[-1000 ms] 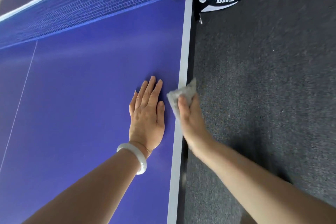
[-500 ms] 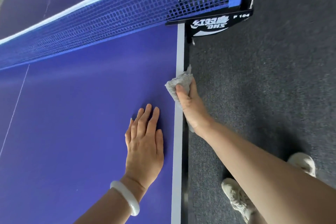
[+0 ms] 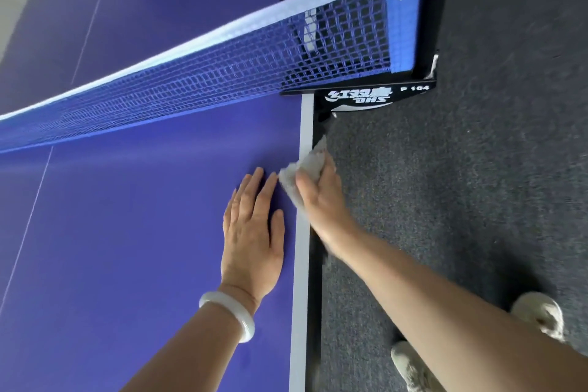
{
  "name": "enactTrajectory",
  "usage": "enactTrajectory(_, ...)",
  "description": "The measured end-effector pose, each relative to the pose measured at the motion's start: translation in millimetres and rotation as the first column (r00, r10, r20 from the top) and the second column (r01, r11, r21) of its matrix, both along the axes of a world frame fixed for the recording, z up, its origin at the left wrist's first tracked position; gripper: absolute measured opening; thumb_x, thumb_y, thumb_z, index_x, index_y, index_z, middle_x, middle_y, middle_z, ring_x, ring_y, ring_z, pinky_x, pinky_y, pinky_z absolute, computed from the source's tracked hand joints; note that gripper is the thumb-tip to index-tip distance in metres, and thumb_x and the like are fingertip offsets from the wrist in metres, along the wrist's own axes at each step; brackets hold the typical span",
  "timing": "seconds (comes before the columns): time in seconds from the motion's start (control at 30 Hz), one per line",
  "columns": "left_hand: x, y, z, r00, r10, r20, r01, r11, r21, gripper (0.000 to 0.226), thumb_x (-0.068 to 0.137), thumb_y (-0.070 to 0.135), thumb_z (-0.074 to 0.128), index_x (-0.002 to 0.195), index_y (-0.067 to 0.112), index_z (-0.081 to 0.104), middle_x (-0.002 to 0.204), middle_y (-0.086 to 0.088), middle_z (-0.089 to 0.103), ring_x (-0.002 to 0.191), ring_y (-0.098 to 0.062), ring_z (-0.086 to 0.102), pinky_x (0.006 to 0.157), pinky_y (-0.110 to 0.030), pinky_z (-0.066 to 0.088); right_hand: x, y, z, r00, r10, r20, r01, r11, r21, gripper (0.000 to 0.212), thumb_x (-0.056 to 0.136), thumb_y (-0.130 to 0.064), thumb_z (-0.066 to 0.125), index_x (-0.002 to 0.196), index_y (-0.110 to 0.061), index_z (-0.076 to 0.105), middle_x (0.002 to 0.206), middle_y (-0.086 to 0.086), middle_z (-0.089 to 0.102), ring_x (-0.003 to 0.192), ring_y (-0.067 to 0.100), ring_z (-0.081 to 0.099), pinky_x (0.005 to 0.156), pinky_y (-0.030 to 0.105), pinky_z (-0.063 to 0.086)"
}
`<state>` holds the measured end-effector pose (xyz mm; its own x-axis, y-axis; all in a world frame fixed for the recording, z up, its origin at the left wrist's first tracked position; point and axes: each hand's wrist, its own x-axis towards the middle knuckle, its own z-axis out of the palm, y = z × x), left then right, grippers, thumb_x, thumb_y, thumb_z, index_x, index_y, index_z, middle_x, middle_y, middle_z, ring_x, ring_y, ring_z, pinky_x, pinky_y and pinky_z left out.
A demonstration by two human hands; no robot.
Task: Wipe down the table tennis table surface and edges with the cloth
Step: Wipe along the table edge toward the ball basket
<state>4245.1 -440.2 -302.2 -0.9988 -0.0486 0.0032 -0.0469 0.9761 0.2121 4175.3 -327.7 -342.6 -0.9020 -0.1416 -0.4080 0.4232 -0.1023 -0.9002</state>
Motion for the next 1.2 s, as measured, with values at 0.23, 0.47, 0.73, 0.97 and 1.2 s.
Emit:
enactTrajectory(0.23,-3.1,0.3,-0.2,1.0,0.011,0.024,-0.011,1.0,-0.005,0.054,0.099,0.033,0.029,0.152,0.02,0.034,0.161,0.002,0.025,0.149,-0.015,0.017,0.12,-0.044,0.019,-84.2,-5.0,12.6,0.999,-0.035,0.022,0.031,0.983,0.18,0.049,0.104,-0.037,0.04,0.135,0.001,0.041,0.133,0.023,0.05,0.119,0.036,0.053,0.099,0.048,0.044)
enactTrajectory(0.47,-2.6,2.6,3.4,0.999,0.028,0.046,-0.028,1.0,-0.008,0.055,0.099,0.034,0.027,0.152,0.019,0.033,0.161,0.003,0.024,0.149,-0.017,0.017,0.118,-0.048,0.023,-11.4,-8.8,15.4,0.979,-0.01,-0.204,0.074,0.947,0.313,0.062,0.103,-0.03,0.043,0.154,-0.006,0.018,0.152,0.017,0.033,0.138,0.028,0.035,0.114,0.037,0.03)
enactTrajectory(0.73,-1.9,3.3,2.1,0.999,0.028,0.044,-0.027,0.999,-0.016,0.055,0.099,0.035,0.026,0.152,0.019,0.033,0.161,0.002,0.024,0.149,-0.017,0.017,0.118,-0.048,0.022,-65.2,-13.5,15.1,0.994,-0.031,-0.102,0.063,0.942,0.329,0.056,0.104,-0.036,0.04,0.146,-0.001,0.029,0.143,0.021,0.042,0.127,0.033,0.049,0.103,0.049,0.042)
enactTrajectory(0.97,-4.8,2.8,1.8,1.0,0.021,0.012,-0.021,1.0,0.002,0.054,0.099,0.033,0.027,0.15,0.019,0.036,0.16,0.0,0.027,0.148,-0.017,0.018,0.118,-0.047,0.022,25.1,-9.7,10.5,0.988,-0.01,-0.157,0.035,0.988,0.153,0.053,0.101,-0.026,0.046,0.144,0.002,0.031,0.14,0.023,0.044,0.13,0.034,0.046,0.109,0.045,0.038)
enactTrajectory(1.2,-3.4,0.5,0.9,1.0,0.011,0.015,-0.011,1.0,-0.001,0.051,0.101,0.028,0.03,0.151,0.019,0.034,0.16,-0.001,0.026,0.148,-0.017,0.017,0.12,-0.045,0.018,-81.3,-6.5,11.0,0.991,-0.061,0.118,0.054,0.997,0.06,0.059,0.103,-0.05,0.038,0.143,-0.006,0.037,0.134,0.013,0.054,0.106,0.021,0.054,0.084,0.029,0.037)
